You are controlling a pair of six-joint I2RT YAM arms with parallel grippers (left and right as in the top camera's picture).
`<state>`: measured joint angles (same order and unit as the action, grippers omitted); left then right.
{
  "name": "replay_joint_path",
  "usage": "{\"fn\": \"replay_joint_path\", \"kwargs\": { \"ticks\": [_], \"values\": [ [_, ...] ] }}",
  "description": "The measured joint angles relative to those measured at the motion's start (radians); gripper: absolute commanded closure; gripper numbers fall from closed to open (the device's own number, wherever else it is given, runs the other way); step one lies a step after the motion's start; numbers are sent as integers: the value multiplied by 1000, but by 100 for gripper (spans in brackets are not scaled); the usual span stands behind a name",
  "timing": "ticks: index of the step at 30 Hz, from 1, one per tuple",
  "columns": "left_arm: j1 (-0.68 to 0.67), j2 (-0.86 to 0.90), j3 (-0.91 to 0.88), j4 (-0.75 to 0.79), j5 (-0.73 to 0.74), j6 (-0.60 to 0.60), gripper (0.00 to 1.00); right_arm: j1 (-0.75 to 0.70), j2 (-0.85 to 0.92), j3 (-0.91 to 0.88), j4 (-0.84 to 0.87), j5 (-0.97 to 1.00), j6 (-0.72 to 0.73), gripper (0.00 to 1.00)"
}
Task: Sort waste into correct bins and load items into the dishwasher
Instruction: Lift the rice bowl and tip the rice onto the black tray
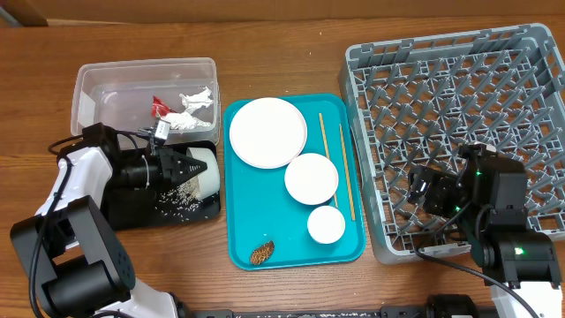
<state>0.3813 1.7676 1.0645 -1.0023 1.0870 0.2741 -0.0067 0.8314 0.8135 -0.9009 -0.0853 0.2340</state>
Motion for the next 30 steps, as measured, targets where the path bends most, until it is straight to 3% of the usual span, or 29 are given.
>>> {"fn": "replay_joint_path", "kwargs": {
  "ticks": [6, 17, 24, 30],
  "values": [
    [63, 0, 0, -34, 24, 22, 96, 0, 0, 0, 0, 0, 0, 0],
    [244, 0, 0, -205, 142, 183, 96, 0, 0, 0, 0, 0, 1, 0],
    [283, 0, -1, -256, 253, 192, 96, 0, 0, 0, 0, 0, 1, 0],
    [315, 0, -2, -232, 287, 115, 96, 0, 0, 0, 0, 0, 1, 0]
  ]
}}
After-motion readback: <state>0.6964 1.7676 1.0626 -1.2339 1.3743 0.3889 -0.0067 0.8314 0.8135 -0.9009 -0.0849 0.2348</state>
